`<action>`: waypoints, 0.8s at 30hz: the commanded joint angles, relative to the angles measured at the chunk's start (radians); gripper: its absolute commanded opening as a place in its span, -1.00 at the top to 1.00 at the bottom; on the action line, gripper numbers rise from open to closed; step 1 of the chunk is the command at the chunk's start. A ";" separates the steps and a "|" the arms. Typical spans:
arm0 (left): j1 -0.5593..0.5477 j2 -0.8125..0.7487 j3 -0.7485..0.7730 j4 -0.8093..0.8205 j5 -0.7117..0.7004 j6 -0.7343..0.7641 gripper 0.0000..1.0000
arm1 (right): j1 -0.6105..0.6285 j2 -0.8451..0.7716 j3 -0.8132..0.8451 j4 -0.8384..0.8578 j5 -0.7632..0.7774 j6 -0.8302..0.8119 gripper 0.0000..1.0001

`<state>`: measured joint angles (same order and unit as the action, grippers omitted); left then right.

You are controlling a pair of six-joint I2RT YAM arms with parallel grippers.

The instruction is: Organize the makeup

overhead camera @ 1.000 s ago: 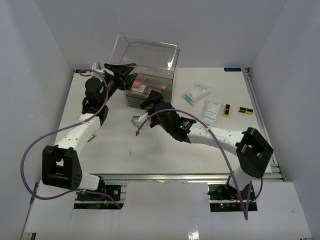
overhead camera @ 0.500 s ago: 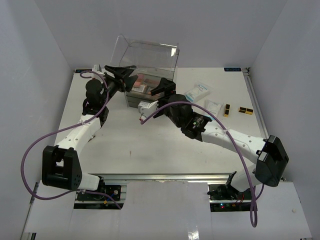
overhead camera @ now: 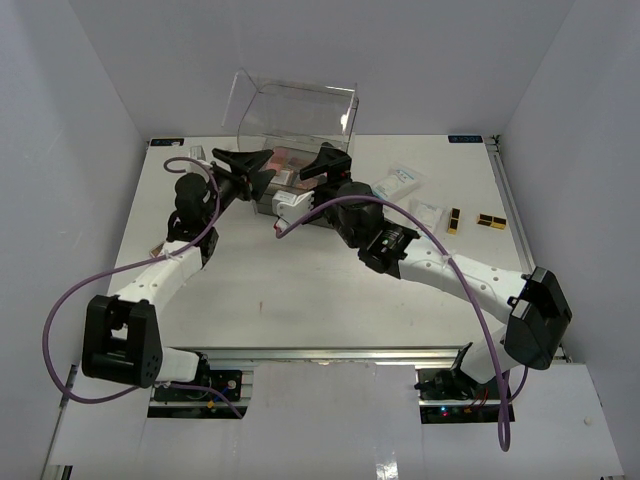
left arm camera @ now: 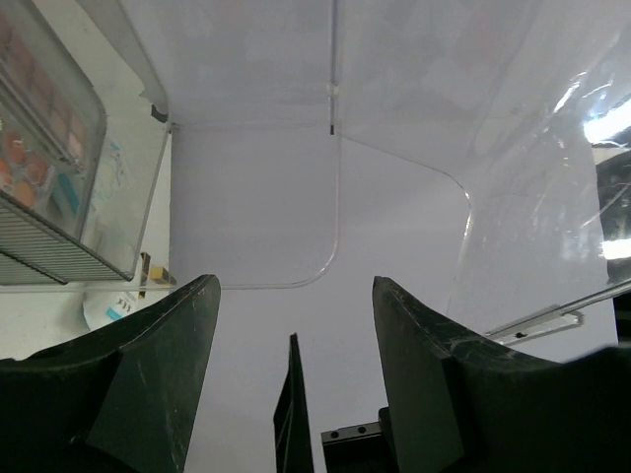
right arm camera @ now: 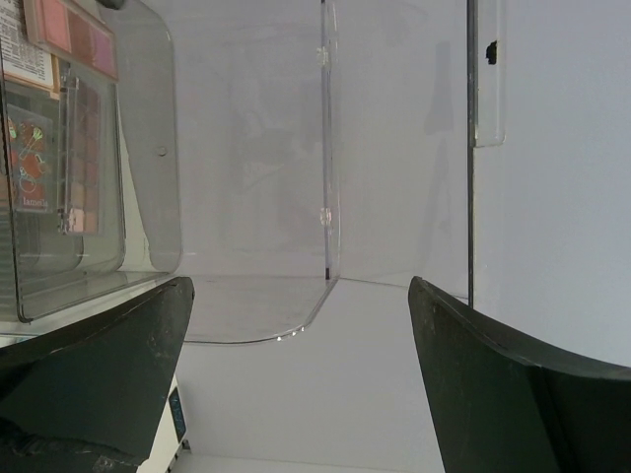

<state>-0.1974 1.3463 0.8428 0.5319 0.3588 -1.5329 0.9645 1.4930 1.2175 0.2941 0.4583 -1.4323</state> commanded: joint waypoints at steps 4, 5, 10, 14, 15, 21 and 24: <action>0.008 -0.167 -0.132 -0.212 -0.059 0.262 -0.65 | -0.006 -0.054 0.003 0.091 0.009 0.007 -0.92; 0.013 -0.199 -0.148 -0.283 -0.094 0.307 -0.70 | -0.007 -0.055 0.000 0.091 0.008 0.014 -0.92; 0.049 -0.321 -0.175 -0.666 -0.306 0.526 -0.96 | -0.006 -0.063 -0.011 0.080 -0.001 0.041 -0.91; 0.111 -0.260 -0.089 -0.953 -0.470 0.588 -0.96 | -0.011 -0.070 -0.021 0.077 -0.009 0.055 -0.91; 0.134 -0.222 -0.064 -1.016 -0.486 0.600 -0.96 | -0.012 -0.071 -0.022 0.076 -0.011 0.059 -0.91; 0.342 -0.033 -0.020 -1.174 -0.490 0.651 -0.96 | -0.015 -0.072 -0.027 0.068 -0.016 0.089 -0.90; 0.383 -0.005 -0.010 -1.174 -0.513 0.668 -0.96 | -0.016 -0.073 -0.033 0.063 -0.018 0.100 -0.90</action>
<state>0.1257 1.3308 0.8047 -0.5083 -0.0891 -0.9270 0.9550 1.4636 1.1916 0.2952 0.4415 -1.3686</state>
